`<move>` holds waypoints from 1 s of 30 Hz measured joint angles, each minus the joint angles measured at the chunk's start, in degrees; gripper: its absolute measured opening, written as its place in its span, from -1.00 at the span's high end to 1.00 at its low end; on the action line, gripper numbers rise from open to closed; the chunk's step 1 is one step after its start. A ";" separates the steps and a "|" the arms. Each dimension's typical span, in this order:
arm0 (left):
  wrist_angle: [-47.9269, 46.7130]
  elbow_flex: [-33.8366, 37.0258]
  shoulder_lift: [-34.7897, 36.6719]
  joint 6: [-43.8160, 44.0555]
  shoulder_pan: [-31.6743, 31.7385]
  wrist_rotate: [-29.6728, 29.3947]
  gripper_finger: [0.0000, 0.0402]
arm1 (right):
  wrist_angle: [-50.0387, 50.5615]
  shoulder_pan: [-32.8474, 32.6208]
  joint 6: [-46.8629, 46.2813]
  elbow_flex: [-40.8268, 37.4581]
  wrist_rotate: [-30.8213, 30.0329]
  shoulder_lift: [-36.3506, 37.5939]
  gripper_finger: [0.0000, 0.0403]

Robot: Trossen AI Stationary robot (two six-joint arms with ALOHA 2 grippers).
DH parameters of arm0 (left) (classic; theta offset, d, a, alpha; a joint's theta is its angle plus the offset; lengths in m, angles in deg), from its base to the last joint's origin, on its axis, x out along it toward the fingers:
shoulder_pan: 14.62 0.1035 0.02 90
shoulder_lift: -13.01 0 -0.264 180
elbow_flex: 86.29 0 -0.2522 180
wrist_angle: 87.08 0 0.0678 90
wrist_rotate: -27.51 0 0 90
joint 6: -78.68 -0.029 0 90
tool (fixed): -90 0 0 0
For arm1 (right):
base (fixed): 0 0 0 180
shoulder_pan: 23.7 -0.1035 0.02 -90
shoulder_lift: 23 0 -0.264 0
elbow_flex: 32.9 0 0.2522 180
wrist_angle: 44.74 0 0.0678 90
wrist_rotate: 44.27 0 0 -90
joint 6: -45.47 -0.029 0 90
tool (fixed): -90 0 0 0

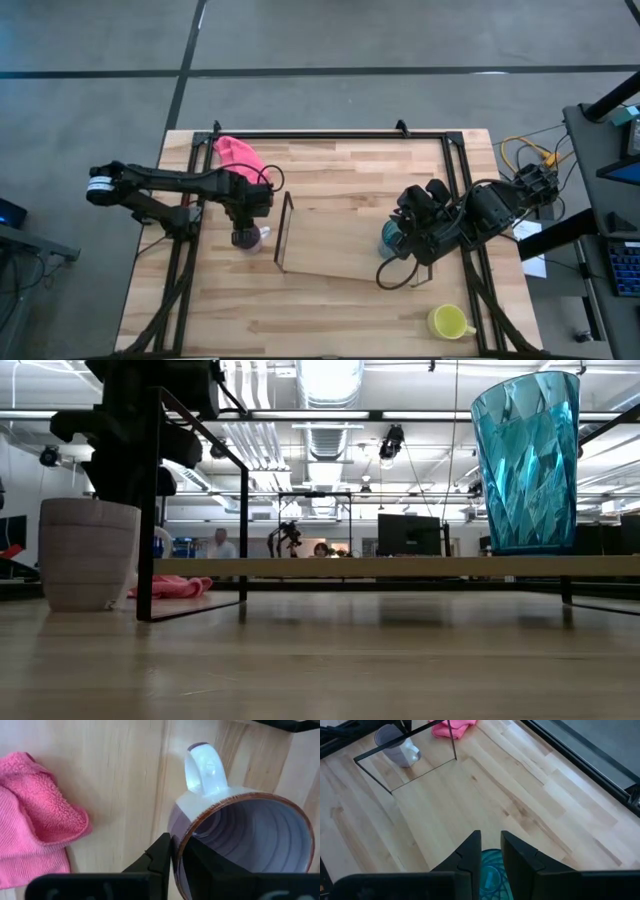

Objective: Stack small to large cups/mugs on shelf
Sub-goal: Put purple mug on the shelf

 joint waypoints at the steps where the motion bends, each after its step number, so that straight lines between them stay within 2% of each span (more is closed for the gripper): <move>1: 0.40 0.33 0.02 0.04 0.00 0.00 0.84 | 0.00 -0.01 0.00 0.00 0.00 0.00 0.66; 8: 2.12 2.94 0.04 4.42 0.00 -0.07 0.86 | -0.04 0.00 -0.01 0.00 0.00 0.00 0.66; 12: 2.33 3.05 0.04 5.70 -0.04 -0.33 0.96 | -0.04 0.00 0.02 0.00 0.00 0.00 0.66; 21: 1.32 -0.37 0.17 5.58 -0.07 -0.35 0.99 | -0.04 0.00 0.04 0.00 0.00 0.00 0.66; 25: -3.97 -5.49 0.31 5.27 -0.07 -0.35 0.99 | -0.04 0.00 0.02 0.00 0.00 0.00 0.66; 30: -15.97 -11.56 0.33 3.97 -0.07 -2.24 0.99 | -0.04 0.00 0.17 0.00 0.00 0.01 0.66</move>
